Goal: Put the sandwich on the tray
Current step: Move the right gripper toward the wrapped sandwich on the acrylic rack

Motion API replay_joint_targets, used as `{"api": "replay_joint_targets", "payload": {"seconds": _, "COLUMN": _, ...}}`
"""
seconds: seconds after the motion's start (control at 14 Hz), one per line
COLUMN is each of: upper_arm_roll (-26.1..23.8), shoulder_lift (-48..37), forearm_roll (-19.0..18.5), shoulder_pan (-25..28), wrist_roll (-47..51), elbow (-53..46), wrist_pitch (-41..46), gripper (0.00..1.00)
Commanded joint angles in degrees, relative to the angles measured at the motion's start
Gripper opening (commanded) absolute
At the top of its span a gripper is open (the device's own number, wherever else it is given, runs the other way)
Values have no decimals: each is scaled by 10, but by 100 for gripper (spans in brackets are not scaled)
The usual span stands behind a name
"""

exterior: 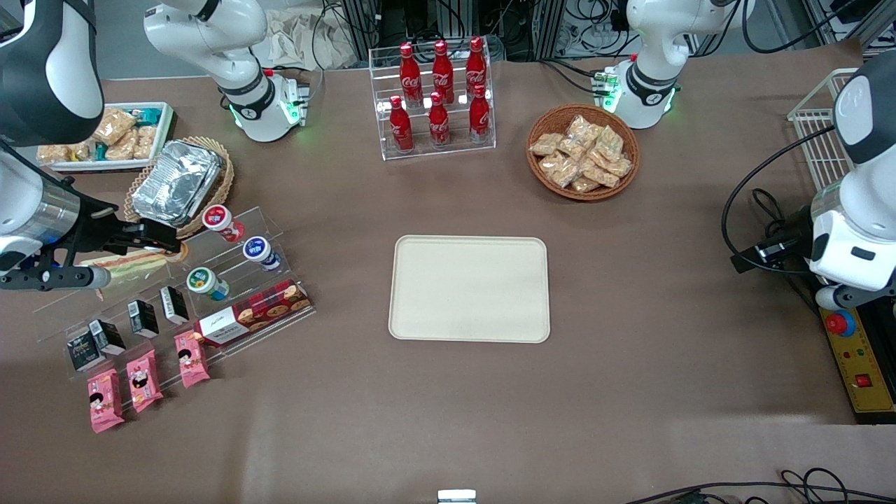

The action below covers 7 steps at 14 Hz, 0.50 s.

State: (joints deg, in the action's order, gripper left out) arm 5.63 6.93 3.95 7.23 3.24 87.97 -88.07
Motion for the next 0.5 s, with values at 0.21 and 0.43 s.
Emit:
{"api": "replay_joint_targets", "payload": {"seconds": 0.21, "upper_arm_roll": 36, "shoulder_lift": -3, "forearm_roll": -18, "shoulder_pan": -34, "wrist_roll": 16, "elbow": -9, "wrist_pitch": 16, "gripper": 100}}
{"api": "replay_joint_targets", "payload": {"seconds": 0.43, "upper_arm_roll": 69, "shoulder_lift": 2, "forearm_roll": -18, "shoulder_pan": -39, "wrist_roll": 16, "elbow": -6, "wrist_pitch": 15, "gripper": 100}}
